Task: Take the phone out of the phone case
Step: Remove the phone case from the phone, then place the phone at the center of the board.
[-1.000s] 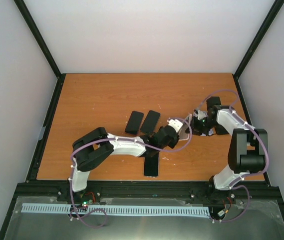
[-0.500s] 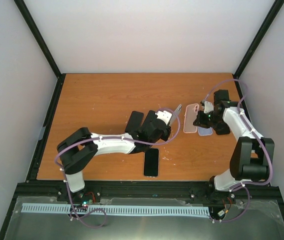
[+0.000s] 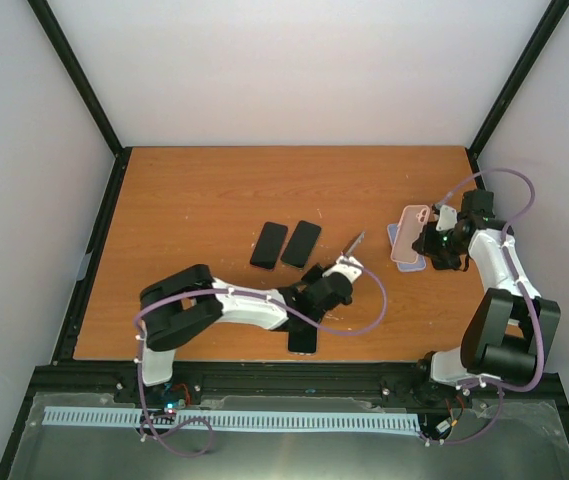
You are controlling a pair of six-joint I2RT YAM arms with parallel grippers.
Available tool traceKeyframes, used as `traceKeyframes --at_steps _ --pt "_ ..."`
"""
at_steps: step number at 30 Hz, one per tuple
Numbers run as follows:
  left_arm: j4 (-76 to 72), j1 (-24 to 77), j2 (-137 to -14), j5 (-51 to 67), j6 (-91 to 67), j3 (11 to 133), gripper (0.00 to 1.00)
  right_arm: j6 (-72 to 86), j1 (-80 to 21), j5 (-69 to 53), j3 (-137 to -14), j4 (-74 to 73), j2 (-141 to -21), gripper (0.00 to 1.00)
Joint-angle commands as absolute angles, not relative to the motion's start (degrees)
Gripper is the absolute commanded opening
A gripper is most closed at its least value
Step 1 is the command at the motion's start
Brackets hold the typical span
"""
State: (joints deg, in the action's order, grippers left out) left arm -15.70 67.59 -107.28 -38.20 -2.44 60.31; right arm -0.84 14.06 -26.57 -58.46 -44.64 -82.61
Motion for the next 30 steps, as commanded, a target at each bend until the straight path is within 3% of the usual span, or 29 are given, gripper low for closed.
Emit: traceKeyframes --at_steps 1,7,17,21,30 --pt "-21.0 69.6 -111.7 -44.7 4.3 63.1 0.0 -1.5 14.2 -27.4 -56.5 -40.9 -79.4 0.03" --pt "-17.3 70.8 -119.6 -49.4 7.6 67.8 0.0 -0.4 14.2 -28.3 -55.2 -40.2 -79.1 0.03" --pt "12.1 71.0 -129.7 -53.7 -10.1 80.5 0.0 -0.8 14.2 -29.9 -53.9 -38.8 -78.2 0.03" --pt "18.4 71.0 -131.0 -55.1 -16.6 81.3 0.0 -5.1 14.2 -35.6 -54.7 -39.7 -80.1 0.03" --pt "23.5 70.9 -132.5 -53.4 -21.7 80.8 0.0 -7.7 13.4 -36.2 -59.7 -44.0 -88.0 0.03"
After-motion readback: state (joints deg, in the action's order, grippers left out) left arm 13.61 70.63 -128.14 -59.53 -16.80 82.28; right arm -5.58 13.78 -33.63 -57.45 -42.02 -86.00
